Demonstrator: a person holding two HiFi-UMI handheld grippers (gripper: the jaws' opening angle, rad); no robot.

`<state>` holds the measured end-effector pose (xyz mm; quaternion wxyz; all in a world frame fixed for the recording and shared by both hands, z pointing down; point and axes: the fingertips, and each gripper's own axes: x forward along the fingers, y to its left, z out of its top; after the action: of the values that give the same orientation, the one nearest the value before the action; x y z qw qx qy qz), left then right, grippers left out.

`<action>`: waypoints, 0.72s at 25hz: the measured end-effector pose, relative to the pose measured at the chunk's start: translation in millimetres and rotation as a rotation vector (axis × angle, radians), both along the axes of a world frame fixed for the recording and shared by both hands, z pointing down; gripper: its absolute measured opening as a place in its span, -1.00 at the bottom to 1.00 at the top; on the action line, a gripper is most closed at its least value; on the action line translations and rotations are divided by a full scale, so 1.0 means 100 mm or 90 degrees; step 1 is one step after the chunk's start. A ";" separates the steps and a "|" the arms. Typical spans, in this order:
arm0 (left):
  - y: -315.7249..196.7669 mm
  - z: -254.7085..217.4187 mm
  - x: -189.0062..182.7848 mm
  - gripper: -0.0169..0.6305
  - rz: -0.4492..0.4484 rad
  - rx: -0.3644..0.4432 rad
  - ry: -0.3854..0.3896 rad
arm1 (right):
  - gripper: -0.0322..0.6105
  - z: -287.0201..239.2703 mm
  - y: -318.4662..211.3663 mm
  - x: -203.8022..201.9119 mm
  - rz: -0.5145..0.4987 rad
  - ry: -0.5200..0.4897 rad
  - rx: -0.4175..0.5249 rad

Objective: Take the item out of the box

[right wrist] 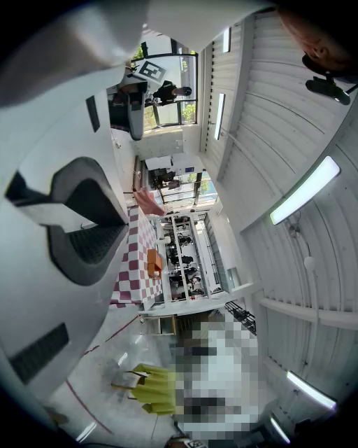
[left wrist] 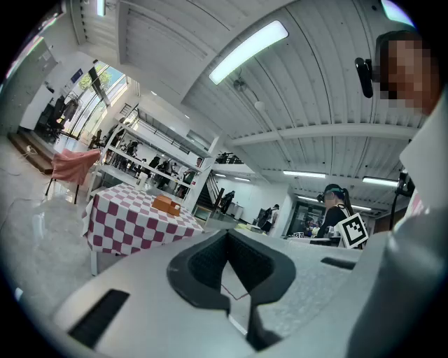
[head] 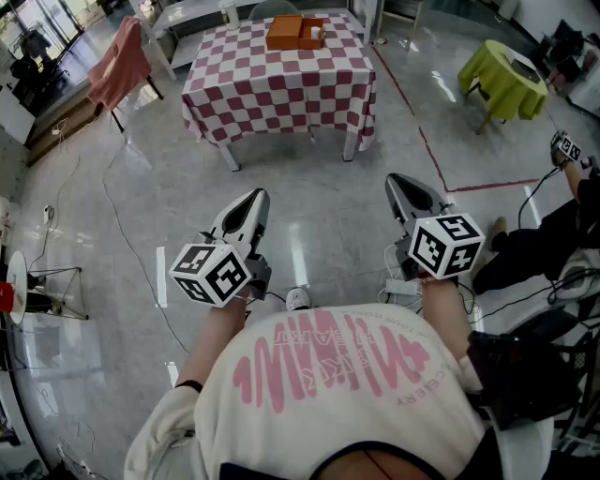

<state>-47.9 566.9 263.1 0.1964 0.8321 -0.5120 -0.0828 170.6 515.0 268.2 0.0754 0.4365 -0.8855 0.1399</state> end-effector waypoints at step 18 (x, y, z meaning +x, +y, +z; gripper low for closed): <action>-0.48 0.10 -0.40 -0.92 -0.034 -0.012 0.028 | -0.88 0.10 -0.53 -0.29 -0.003 -0.018 -0.020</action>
<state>-87.8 518.7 273.3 0.2132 0.8142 -0.5304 -0.1011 141.8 462.2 278.2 0.0698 0.4314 -0.8852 0.1596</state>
